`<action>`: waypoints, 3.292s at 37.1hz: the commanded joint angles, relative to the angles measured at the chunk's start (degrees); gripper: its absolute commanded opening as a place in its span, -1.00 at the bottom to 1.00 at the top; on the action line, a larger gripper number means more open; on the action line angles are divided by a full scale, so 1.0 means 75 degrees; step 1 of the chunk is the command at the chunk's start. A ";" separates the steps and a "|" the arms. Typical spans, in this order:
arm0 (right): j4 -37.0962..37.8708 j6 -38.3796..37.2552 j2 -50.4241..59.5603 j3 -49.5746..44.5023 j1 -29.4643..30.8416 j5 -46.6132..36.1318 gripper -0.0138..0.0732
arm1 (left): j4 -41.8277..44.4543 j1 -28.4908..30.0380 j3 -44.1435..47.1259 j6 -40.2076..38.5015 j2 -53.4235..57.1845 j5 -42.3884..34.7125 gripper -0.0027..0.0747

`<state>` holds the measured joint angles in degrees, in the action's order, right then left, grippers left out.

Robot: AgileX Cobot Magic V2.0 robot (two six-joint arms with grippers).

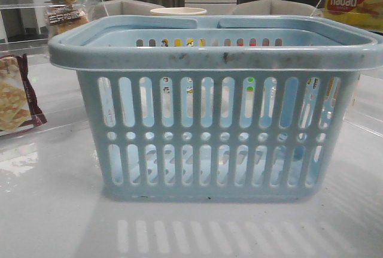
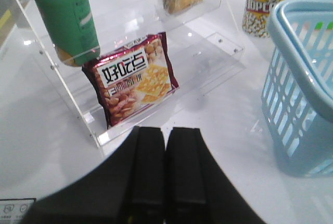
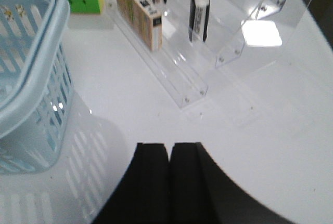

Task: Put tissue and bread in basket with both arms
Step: 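Grasp the white-and-black tissue pack with the right gripper and lift, then carry the tissue pack over the basket and open the right gripper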

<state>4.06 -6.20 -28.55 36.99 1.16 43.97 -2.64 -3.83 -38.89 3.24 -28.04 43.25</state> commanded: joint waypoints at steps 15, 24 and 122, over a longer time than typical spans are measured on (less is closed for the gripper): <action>0.0028 0.0016 -0.1560 -0.0224 0.0025 -0.0779 0.28 | -0.0053 -0.0053 -0.0212 -0.0015 -0.0884 -0.0615 0.55; 0.0047 0.0016 -0.2357 0.0091 0.0045 -0.1310 0.40 | -0.0143 -0.0662 -0.0212 -0.0002 -0.0903 -0.0732 0.57; -0.0443 0.0016 -0.6327 0.5078 -0.3043 -0.1105 -0.61 | -0.0143 -0.2179 -0.0212 -0.0002 -0.0903 -0.0711 0.57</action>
<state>1.40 -6.20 -76.83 73.32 -17.33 38.57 -3.21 -19.80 -38.89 3.24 -34.30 41.99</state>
